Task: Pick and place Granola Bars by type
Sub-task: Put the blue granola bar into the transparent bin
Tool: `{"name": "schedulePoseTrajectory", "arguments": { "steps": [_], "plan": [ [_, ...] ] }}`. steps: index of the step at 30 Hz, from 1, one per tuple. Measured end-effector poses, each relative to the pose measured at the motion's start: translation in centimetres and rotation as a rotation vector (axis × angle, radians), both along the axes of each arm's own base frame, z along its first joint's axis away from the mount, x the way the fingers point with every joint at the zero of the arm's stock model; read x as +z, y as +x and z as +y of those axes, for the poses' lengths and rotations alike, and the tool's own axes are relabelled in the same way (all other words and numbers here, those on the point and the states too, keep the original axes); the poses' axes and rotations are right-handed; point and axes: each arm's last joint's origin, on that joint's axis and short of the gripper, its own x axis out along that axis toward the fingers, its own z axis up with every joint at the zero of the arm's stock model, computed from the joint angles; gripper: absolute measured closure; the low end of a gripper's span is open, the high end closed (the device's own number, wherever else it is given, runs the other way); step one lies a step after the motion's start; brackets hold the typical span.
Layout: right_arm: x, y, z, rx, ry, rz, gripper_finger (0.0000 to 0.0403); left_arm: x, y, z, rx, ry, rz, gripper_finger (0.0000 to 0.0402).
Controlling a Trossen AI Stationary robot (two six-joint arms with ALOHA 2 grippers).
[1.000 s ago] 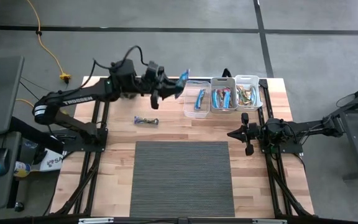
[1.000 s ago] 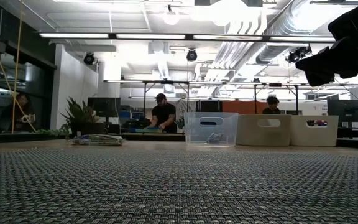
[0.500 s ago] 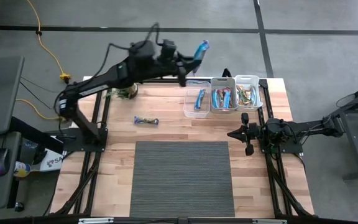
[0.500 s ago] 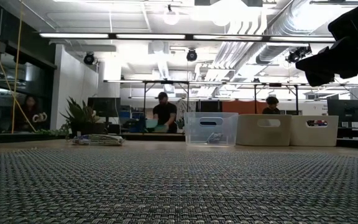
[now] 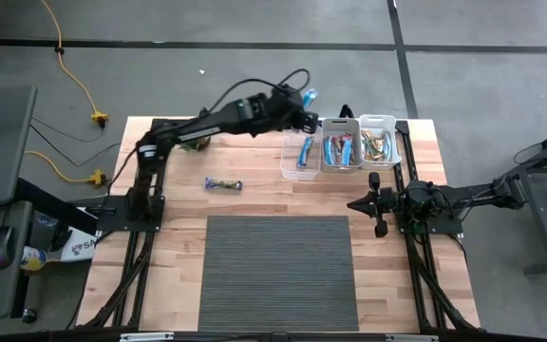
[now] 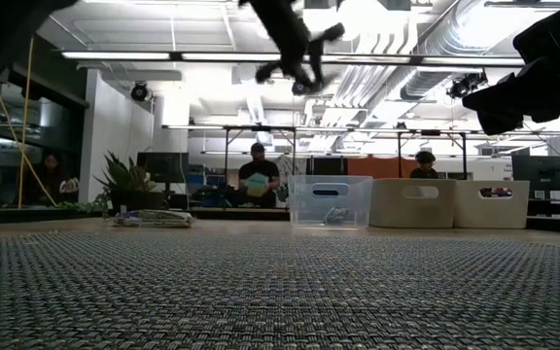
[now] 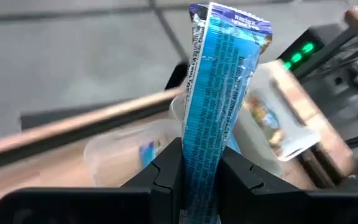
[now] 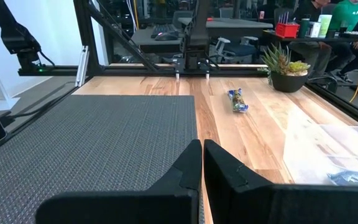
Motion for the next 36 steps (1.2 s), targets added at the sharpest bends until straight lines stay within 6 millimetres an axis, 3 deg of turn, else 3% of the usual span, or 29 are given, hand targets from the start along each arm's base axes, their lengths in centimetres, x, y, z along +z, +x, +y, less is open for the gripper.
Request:
{"name": "schedulePoseTrajectory", "arguments": {
  "steps": [10, 21, 36],
  "plan": [
    [0.0, 0.0, 0.0, 0.000, 0.000, 0.000, 0.0402, -7.1, 2.8, 2.3, -0.015, -0.206, 0.090, 0.0335],
    [0.0, 0.0, 0.0, 0.000, 0.000, 0.001, 0.0402, -12.8, 3.4, 3.7, 0.074, -0.394, 0.199, 0.0335],
    [0.0, 0.0, 0.0, 0.000, 0.000, 0.001, 0.0402, -16.5, 4.2, 3.7, 0.057, -0.554, 0.230, 0.0321]
  ]
}}
